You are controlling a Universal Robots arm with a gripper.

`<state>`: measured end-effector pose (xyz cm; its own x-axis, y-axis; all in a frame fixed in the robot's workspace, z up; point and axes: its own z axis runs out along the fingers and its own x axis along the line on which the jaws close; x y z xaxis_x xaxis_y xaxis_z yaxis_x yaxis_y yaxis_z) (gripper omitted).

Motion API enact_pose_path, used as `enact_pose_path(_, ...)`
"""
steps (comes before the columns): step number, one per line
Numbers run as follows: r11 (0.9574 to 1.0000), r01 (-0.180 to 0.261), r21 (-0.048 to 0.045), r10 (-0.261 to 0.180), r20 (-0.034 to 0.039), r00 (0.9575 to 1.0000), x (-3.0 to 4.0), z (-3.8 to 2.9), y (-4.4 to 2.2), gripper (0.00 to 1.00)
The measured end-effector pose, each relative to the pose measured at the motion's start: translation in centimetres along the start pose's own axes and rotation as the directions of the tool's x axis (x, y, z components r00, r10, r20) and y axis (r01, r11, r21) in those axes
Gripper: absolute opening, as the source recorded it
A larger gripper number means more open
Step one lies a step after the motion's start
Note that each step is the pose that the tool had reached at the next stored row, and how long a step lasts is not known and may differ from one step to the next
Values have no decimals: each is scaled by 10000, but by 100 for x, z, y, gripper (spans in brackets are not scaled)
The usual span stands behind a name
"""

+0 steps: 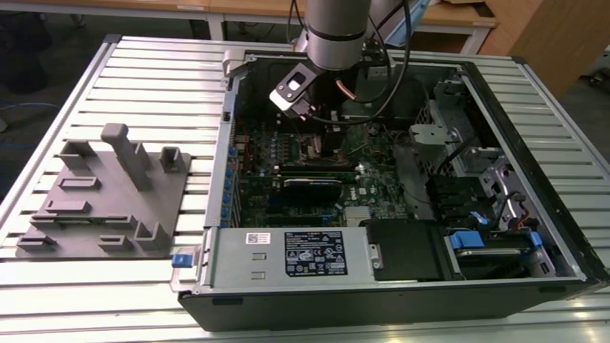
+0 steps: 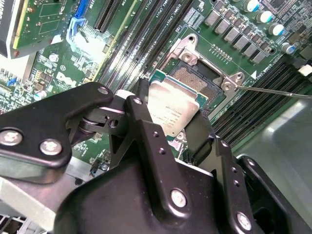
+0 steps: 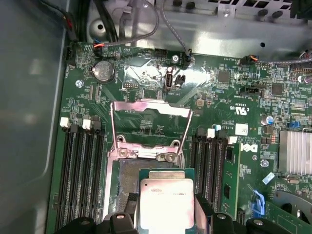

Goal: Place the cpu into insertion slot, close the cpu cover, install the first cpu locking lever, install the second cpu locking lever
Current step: 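Place the cpu into insertion slot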

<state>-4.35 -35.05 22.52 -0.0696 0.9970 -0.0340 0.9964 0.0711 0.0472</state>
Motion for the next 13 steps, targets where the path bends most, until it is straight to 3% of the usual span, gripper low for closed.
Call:
enact_pose_path(5,10000,-2,-1,2,-2,10000,23,2,2,54)
enact_pose_path(13,10000,-46,1,46,-3,10000,123,10,9,54)
